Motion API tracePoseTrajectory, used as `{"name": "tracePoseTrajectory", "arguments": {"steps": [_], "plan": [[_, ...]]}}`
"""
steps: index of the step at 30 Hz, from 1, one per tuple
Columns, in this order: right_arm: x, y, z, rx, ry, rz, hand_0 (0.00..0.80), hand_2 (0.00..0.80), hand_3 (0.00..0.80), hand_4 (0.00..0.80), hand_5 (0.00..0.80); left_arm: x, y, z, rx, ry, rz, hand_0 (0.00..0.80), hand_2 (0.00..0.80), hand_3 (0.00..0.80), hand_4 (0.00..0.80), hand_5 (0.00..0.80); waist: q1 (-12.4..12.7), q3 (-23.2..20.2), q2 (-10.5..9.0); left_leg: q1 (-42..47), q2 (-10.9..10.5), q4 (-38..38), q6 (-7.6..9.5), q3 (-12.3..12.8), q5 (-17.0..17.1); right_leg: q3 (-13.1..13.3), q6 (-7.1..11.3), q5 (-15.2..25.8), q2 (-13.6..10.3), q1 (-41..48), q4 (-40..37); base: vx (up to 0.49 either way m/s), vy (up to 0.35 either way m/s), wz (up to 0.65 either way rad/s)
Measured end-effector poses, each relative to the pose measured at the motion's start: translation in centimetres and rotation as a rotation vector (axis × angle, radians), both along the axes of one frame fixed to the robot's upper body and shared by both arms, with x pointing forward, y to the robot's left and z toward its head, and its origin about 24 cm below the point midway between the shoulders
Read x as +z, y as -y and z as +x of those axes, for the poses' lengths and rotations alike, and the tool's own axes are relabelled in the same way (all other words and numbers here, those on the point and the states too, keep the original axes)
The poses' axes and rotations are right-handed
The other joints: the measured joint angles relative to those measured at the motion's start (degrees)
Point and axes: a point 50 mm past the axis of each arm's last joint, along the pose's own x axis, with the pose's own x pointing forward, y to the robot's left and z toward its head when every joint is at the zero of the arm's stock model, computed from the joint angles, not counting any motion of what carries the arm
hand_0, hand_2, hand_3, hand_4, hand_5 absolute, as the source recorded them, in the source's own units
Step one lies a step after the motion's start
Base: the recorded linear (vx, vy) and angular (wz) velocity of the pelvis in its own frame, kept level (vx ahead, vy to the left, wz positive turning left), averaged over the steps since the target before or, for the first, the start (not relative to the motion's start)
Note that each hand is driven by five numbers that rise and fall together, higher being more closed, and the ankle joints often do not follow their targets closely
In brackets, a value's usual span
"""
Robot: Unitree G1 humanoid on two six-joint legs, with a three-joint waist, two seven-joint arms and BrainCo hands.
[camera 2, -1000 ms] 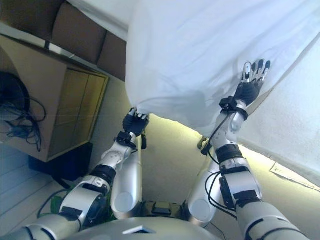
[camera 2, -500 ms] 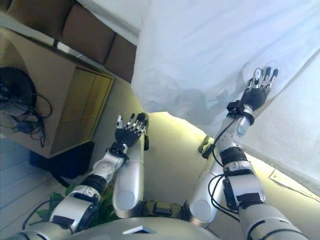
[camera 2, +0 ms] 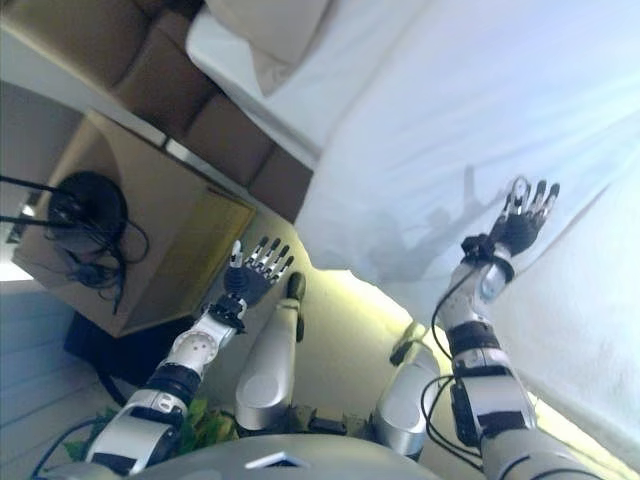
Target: Make the bed neatly
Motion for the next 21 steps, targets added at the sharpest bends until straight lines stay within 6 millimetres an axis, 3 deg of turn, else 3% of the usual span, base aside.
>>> {"name": "tracePoseTrajectory", "arguments": {"steps": [5, 8, 11, 16, 21], "plan": [[-4.5, -0.4, -4.0, 0.104, -0.167, -0.008, 0.000, 0.000, 0.000, 0.000, 0.000, -0.9, -2.5, -2.2, 0.020, -0.025, 0.147, 0.000, 0.000, 0.000, 0.000, 0.000, -0.31, -10.64, -3.80, 5.23, 0.74, -4.28, 0.02, 4.07, -0.18, 0.63, -0.10, 1.38, 1.46, 4.94, -6.75, 0.137, 0.042, -0.15], [-6.5, -0.4, -7.7, 0.206, -0.269, -0.041, 0.000, 0.000, 0.000, 0.000, 0.000, -1.9, -5.0, -4.8, 0.098, -0.079, 0.246, 0.000, 0.000, 0.000, 0.000, 0.000, -2.62, -13.93, -5.57, 8.21, 1.88, -6.96, -0.54, 6.61, 0.08, 2.83, -0.16, 1.58, 2.64, 5.23, -8.12, 0.069, 0.019, -0.42], [-8.0, -0.3, -10.6, 0.282, -0.373, -0.036, 0.000, 0.000, 0.000, 0.000, 0.000, -2.8, -6.0, -6.5, 0.140, -0.144, 0.313, 0.000, 0.000, 0.000, 0.000, 0.000, -5.83, -16.16, -6.24, 11.21, 3.25, -9.64, -1.53, 8.69, 0.84, 4.54, 0.30, 2.46, 4.20, 6.07, -9.99, 0.021, 0.023, -0.40], [-9.2, -1.6, -11.8, 0.388, -0.464, -0.012, 0.000, 0.000, 0.000, 0.000, 0.000, -3.0, -6.1, -6.8, 0.176, -0.140, 0.376, 0.000, 0.000, 0.000, 0.000, 0.000, -8.12, -19.00, -5.45, 16.00, 4.61, -15.82, -2.01, 10.81, 3.47, 5.75, -0.12, 4.09, 6.36, 7.92, -13.34, 0.013, 0.018, -0.20], [-9.7, -3.2, -11.8, 0.463, -0.492, -0.002, 0.000, 0.000, 0.000, 0.000, 0.000, -3.7, -5.9, -7.9, 0.190, -0.163, 0.385, 0.000, 0.000, 0.000, 0.000, 0.000, -7.97, -21.64, -4.17, 19.07, 4.64, -19.33, -2.24, 11.91, 4.88, 5.72, 0.06, 5.36, 7.00, 10.39, -16.69, 0.001, 0.004, -0.04]]}}
